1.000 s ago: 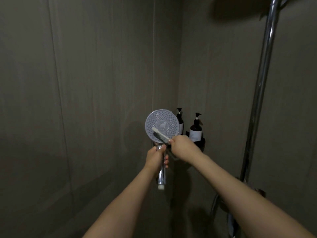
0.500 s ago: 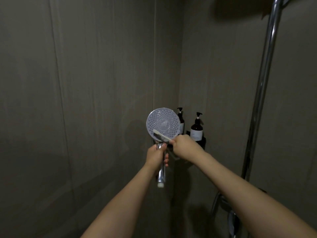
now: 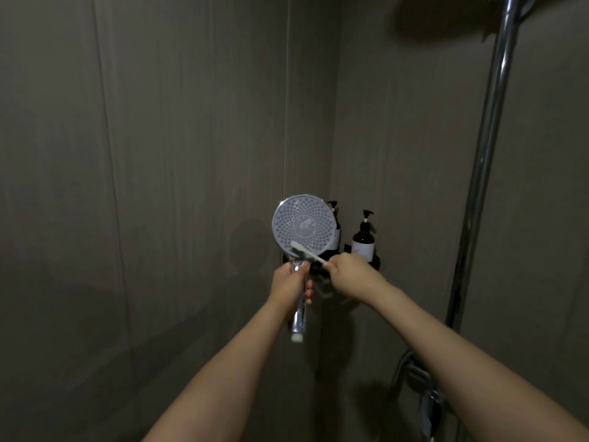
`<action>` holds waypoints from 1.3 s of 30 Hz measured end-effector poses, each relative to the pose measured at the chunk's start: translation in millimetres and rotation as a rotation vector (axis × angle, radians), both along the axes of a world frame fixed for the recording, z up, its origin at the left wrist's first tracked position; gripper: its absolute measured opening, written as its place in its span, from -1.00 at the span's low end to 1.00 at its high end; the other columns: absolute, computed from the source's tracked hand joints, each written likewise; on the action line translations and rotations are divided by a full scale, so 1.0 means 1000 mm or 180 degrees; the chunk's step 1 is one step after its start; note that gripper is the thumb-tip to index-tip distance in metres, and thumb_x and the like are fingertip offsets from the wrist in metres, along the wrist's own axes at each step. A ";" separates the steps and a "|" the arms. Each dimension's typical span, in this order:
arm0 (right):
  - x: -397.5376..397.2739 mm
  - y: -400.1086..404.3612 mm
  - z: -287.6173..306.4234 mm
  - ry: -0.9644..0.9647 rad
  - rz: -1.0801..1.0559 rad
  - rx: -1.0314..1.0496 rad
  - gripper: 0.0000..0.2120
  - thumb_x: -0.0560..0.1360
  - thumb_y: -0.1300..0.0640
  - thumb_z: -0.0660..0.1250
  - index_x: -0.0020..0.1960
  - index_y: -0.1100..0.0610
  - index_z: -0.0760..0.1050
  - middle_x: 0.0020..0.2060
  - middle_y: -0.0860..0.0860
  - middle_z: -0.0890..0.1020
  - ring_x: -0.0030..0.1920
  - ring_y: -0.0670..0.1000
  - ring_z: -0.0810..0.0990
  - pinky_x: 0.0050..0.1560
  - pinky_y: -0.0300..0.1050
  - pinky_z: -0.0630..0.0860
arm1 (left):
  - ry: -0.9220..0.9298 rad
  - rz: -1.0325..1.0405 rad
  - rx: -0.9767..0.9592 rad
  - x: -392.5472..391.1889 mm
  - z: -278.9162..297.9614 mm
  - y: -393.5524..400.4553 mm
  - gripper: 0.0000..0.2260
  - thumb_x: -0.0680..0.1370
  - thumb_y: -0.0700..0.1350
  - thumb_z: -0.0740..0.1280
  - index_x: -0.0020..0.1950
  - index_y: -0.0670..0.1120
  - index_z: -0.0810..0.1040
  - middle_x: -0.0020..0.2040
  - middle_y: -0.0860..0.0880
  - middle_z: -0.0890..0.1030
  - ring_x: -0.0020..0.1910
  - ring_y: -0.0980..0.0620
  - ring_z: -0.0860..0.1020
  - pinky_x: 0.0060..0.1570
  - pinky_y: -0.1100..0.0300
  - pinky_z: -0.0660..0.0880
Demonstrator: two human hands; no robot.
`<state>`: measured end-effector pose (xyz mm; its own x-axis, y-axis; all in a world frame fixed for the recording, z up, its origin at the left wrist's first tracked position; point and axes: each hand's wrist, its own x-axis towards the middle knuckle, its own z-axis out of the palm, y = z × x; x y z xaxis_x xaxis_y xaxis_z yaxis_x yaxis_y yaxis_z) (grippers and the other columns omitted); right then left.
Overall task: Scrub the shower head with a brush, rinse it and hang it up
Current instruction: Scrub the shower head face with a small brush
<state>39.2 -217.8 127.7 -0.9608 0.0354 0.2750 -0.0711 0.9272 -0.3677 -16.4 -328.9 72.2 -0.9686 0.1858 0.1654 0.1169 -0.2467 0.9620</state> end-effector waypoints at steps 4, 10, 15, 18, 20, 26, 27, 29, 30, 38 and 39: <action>0.001 0.007 0.001 0.0058 -0.0098 0.0130 -0.75 0.59 0.18 0.09 -0.13 0.20 0.51 -0.20 0.13 0.59 -0.15 0.15 0.53 -0.24 -0.13 0.38 | 0.0016 -0.0024 -0.0016 0.001 0.005 0.000 -0.83 0.59 -0.14 0.21 -0.20 -0.11 0.40 -0.46 -0.10 0.38 -0.61 0.08 0.33 -0.59 0.30 0.32; 0.001 0.040 0.023 0.0830 -0.0551 -0.0143 -0.67 0.62 0.18 0.03 -0.01 0.32 0.52 -0.10 0.22 0.59 -0.12 0.20 0.55 -0.32 -0.14 0.27 | 0.0003 0.0090 0.0022 0.001 0.003 -0.004 -0.77 0.59 -0.14 0.22 -0.27 -0.10 0.35 -0.47 -0.11 0.36 -0.64 0.07 0.30 -0.59 0.31 0.29; -0.003 0.026 -0.003 0.0385 -0.0355 0.0111 -0.71 0.61 0.18 0.07 -0.03 0.31 0.52 -0.26 0.12 0.51 -0.17 0.18 0.53 -0.25 -0.13 0.33 | 0.0041 0.0063 0.0046 0.002 0.007 -0.005 -0.78 0.59 -0.14 0.21 -0.26 -0.10 0.36 -0.47 -0.10 0.36 -0.65 0.09 0.31 -0.59 0.31 0.30; -0.003 0.034 0.003 0.0888 -0.0726 -0.0305 -0.67 0.62 0.18 0.05 0.01 0.36 0.51 -0.08 0.28 0.60 -0.07 0.24 0.58 -0.25 -0.10 0.34 | 0.0043 0.0098 -0.0047 0.002 0.005 -0.007 -0.78 0.59 -0.12 0.21 -0.26 -0.08 0.34 -0.46 -0.11 0.36 -0.64 0.08 0.31 -0.59 0.33 0.30; 0.000 0.026 0.008 0.0958 -0.0480 -0.0202 -0.68 0.62 0.19 0.05 0.01 0.36 0.51 -0.08 0.28 0.60 -0.04 0.25 0.58 -0.21 -0.04 0.38 | 0.0055 0.0104 -0.0049 0.002 0.004 -0.008 -0.78 0.59 -0.13 0.21 -0.26 -0.08 0.34 -0.46 -0.11 0.36 -0.64 0.09 0.31 -0.60 0.34 0.29; -0.015 0.022 0.003 0.0637 -0.0556 -0.0039 -0.73 0.60 0.22 0.08 0.01 0.31 0.51 -0.09 0.24 0.62 -0.14 0.19 0.59 -0.29 -0.12 0.33 | 0.0032 0.0047 -0.0118 0.003 0.004 -0.005 -0.79 0.59 -0.13 0.21 -0.25 -0.09 0.35 -0.47 -0.09 0.37 -0.63 0.07 0.32 -0.59 0.33 0.30; -0.016 0.025 0.008 0.0861 -0.0690 -0.0140 -0.71 0.61 0.20 0.06 0.00 0.33 0.51 -0.06 0.26 0.62 -0.13 0.19 0.59 -0.29 -0.12 0.32 | 0.0034 0.0057 -0.0138 0.002 0.003 -0.005 -0.78 0.59 -0.13 0.21 -0.26 -0.09 0.34 -0.48 -0.10 0.37 -0.63 0.07 0.32 -0.59 0.33 0.30; -0.014 0.016 0.019 0.0958 -0.0384 0.0047 -0.69 0.61 0.17 0.05 0.00 0.31 0.52 -0.05 0.23 0.63 -0.13 0.16 0.58 -0.26 -0.13 0.32 | 0.0060 0.0062 -0.0169 0.001 0.001 -0.005 -0.79 0.59 -0.13 0.21 -0.25 -0.09 0.34 -0.48 -0.10 0.38 -0.64 0.07 0.33 -0.59 0.32 0.30; -0.014 0.006 0.022 0.0792 -0.0100 0.0258 -0.71 0.60 0.17 0.06 0.00 0.28 0.52 -0.06 0.21 0.63 -0.14 0.14 0.58 -0.24 -0.12 0.37 | 0.0080 0.0064 -0.0178 0.000 0.001 -0.005 -0.79 0.59 -0.13 0.21 -0.25 -0.09 0.35 -0.47 -0.10 0.38 -0.64 0.07 0.33 -0.60 0.32 0.30; -0.016 0.001 0.062 0.1555 -0.0557 -0.0286 -0.65 0.62 0.14 0.06 0.05 0.37 0.52 -0.02 0.32 0.61 -0.04 0.25 0.58 -0.24 -0.14 0.27 | 0.0124 0.0115 -0.0256 -0.004 0.000 -0.009 -0.80 0.59 -0.14 0.21 -0.24 -0.09 0.35 -0.47 -0.10 0.40 -0.65 0.08 0.34 -0.60 0.32 0.30; -0.015 -0.002 0.066 0.1561 -0.0542 -0.0275 -0.65 0.62 0.14 0.06 0.05 0.37 0.52 0.00 0.32 0.61 -0.02 0.25 0.58 -0.23 -0.13 0.27 | 0.0129 0.0151 -0.0260 -0.005 0.000 -0.009 -0.80 0.59 -0.14 0.21 -0.24 -0.09 0.35 -0.47 -0.10 0.40 -0.65 0.08 0.33 -0.60 0.32 0.31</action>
